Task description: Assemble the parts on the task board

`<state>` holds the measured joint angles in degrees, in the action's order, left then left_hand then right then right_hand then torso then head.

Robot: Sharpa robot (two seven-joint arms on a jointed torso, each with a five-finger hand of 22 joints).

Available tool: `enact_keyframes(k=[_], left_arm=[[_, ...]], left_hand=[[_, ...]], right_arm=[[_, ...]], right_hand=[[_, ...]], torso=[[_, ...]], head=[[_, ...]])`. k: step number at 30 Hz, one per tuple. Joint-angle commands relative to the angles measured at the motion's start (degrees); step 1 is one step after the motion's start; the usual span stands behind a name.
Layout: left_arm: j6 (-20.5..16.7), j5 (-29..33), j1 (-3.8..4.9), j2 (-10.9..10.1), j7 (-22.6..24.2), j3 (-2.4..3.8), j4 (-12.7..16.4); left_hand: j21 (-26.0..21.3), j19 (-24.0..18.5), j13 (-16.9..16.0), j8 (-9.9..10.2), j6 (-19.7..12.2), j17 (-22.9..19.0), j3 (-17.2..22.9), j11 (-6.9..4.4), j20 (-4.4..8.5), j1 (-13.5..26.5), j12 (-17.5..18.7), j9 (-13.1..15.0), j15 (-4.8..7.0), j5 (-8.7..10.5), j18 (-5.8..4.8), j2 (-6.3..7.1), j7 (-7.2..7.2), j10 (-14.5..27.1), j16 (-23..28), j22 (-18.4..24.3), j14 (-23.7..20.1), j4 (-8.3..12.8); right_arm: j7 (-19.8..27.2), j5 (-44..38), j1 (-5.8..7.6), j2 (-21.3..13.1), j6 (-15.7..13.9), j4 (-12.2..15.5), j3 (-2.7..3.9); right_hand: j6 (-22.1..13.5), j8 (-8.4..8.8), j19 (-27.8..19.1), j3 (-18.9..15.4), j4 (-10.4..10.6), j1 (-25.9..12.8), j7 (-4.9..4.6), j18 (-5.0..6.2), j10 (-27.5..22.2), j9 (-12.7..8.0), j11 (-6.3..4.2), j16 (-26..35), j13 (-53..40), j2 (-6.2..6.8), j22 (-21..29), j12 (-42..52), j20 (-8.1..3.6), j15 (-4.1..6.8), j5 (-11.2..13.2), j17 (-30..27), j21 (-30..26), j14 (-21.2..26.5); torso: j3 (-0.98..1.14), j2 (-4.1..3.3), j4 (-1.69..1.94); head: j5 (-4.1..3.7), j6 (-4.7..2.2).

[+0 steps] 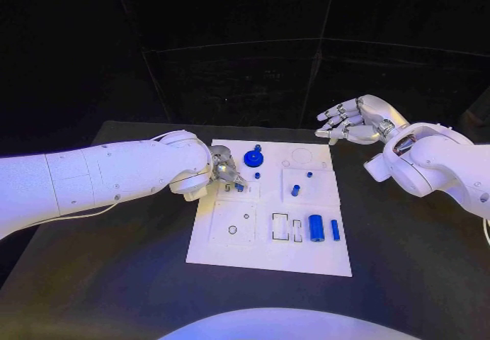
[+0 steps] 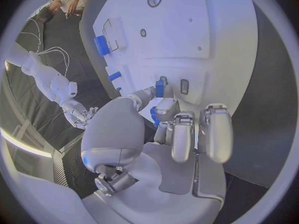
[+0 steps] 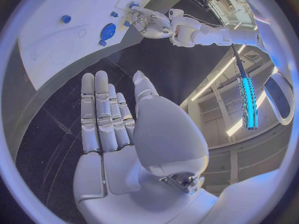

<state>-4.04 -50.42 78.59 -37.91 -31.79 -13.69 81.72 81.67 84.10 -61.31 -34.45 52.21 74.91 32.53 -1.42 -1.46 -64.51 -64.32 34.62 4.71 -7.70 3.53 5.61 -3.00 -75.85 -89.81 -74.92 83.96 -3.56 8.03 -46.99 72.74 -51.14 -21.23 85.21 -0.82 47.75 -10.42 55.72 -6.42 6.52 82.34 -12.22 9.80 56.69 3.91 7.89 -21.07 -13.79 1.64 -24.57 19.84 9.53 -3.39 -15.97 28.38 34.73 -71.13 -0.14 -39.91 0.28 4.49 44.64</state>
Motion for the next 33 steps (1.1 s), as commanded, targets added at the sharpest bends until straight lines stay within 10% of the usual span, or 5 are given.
enact_keyframes(k=[1, 33], left_arm=[[1.82, -0.71, 0.04, 0.05, -0.86, 0.03, -0.04], [4.46, -1.7, -0.09, 0.89, -1.74, 0.03, -1.0]], left_hand=[[0.11, 1.27, 0.05, -0.22, 0.41, 15.09, 9.29, -0.05, 0.07, -0.07, 0.06, 0.07, 0.17, -0.29, -0.76, -0.44, 0.16, -0.47, -0.19, -2.28, 6.04, 9.01], [0.14, 1.4, -0.69, -1.6, 1.61, 15.09, 6.41, -0.92, 0.59, 5.02, -0.96, 0.65, 0.82, -3.37, -0.79, 1.73, 1.41, -1.43, -0.19, -2.59, 6.04, 6.65]], right_arm=[[0.73, 1.14, 0.12, 0.02, -0.2, 0.02, 0.04], [0.91, 1.17, 0.11, 0.02, -0.27, 0.14, 0.04]], right_hand=[[-0.53, -0.28, 0.18, -0.22, -0.13, 0.02, -0.07, 0.59, -0.36, 0.01, 0.08, 0.25, 0.05, -0.42, 0.07, -0.24, 0.11, -0.25, -0.28, -0.05, -0.28, 0.13], [-0.74, -0.45, 0.28, -0.26, -0.39, 0.15, -0.15, 0.59, -0.66, 0.0, 0.17, 0.68, 0.78, -0.53, 0.34, -0.19, 0.18, -0.33, -0.34, -0.4, -0.72, 0.21]], torso=[[-0.01, 0.0, -0.01], [0.06, -0.01, -0.03]], head=[[0.0, 0.05], [0.08, 0.32]])
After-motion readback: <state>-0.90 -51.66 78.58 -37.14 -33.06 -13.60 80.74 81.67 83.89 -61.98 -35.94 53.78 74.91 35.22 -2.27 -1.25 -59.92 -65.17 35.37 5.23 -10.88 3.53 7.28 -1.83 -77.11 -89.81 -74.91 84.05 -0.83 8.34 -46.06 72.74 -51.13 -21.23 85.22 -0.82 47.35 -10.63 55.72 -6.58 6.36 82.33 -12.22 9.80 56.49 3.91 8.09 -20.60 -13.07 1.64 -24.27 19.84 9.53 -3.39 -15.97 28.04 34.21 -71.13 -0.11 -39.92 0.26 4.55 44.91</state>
